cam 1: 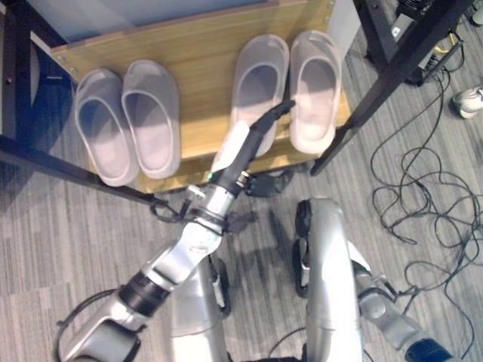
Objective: Arrange the slippers neatly on the shoe rack.
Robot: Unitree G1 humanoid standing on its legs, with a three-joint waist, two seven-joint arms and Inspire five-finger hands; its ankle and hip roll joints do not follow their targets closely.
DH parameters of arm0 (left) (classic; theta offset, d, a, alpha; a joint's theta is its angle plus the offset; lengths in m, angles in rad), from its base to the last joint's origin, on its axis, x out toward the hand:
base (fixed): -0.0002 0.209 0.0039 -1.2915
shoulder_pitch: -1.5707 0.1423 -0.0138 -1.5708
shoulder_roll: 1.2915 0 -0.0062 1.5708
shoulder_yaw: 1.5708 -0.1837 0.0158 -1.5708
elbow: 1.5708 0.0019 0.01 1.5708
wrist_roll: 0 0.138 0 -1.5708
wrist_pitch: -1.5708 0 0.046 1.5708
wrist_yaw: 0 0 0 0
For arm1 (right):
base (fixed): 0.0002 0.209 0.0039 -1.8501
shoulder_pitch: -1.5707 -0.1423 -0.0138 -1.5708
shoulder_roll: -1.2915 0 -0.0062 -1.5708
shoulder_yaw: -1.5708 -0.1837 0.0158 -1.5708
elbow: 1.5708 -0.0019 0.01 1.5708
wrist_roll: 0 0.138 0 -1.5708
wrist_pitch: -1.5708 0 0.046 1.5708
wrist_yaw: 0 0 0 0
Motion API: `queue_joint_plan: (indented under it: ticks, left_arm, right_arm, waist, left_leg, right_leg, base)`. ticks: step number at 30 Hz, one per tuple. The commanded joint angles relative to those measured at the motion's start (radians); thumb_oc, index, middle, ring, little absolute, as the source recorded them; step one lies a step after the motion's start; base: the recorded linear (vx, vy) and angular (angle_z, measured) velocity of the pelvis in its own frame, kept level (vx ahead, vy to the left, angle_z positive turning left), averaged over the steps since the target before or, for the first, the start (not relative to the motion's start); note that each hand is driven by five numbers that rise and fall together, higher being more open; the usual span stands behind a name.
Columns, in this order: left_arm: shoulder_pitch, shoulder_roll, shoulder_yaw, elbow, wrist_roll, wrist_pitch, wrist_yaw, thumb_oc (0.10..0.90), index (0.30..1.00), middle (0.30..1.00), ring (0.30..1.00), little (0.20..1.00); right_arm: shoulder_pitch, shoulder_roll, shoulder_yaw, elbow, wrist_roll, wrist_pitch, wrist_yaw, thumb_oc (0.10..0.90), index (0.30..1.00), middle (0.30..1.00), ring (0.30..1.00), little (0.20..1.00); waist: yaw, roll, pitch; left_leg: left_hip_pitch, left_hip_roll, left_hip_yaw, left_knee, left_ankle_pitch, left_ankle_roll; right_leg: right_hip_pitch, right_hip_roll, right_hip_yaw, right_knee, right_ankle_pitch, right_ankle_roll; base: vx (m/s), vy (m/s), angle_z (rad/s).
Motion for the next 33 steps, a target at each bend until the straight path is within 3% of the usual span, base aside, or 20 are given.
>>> queue_joint_plan:
  ticks: [1,14,23,33]
  left_arm:
    - [-0.137,-0.042,0.001,-0.126,-0.016,-0.131,0.064,0.8,0.9,0.9,0.9,0.9]
    - [-0.048,0.097,0.156,-0.103,0.207,-0.079,0.219,0.8,0.9,0.9,0.9,0.9]
    - [0.046,0.082,0.166,-0.059,0.203,-0.047,0.175,0.8,0.9,0.9,0.9,0.9]
    - [0.066,0.032,0.086,-0.049,0.124,-0.059,0.086,0.8,0.9,0.9,0.9,0.9]
  right_arm:
    - [-0.059,-0.026,-0.023,-0.056,0.011,-0.057,-0.058,0.8,0.9,0.9,0.9,0.9]
    - [-0.041,-0.012,-0.033,-0.044,-0.008,-0.057,-0.072,0.8,0.9,0.9,0.9,0.9]
    - [-0.03,-0.008,-0.051,-0.055,-0.017,-0.047,-0.07,0.8,0.9,0.9,0.9,0.9]
    - [-0.04,-0.006,-0.039,-0.059,-0.017,-0.039,-0.062,0.8,0.9,0.9,0.9,0.9]
  waist:
    - [0.027,-0.025,-0.03]
    - [0.052,-0.014,-0.03]
    - [0.057,-0.013,-0.03]
    - [0.05,-0.016,-0.03]
  left_leg:
    - [-0.072,-0.103,-0.087,-0.1,0.078,0.079]
    - [-0.072,-0.105,-0.086,-0.098,0.083,0.078]
    - [-0.072,-0.104,-0.085,-0.093,0.08,0.08]
    - [-0.072,-0.105,-0.083,-0.094,0.077,0.082]
  right_leg:
    - [0.044,-0.039,0.056,-0.017,-0.077,-0.117]
    - [0.044,-0.038,0.055,-0.014,-0.065,-0.117]
    - [0.044,-0.036,0.057,-0.014,-0.065,-0.119]
    - [0.044,-0.034,0.059,-0.02,-0.065,-0.122]
  base:
    - [0.0,0.0,0.0]
    - [0.0,0.001,0.01]
    - [0.0,0.0,0.0]
    - [0.0,0.0,0.0]
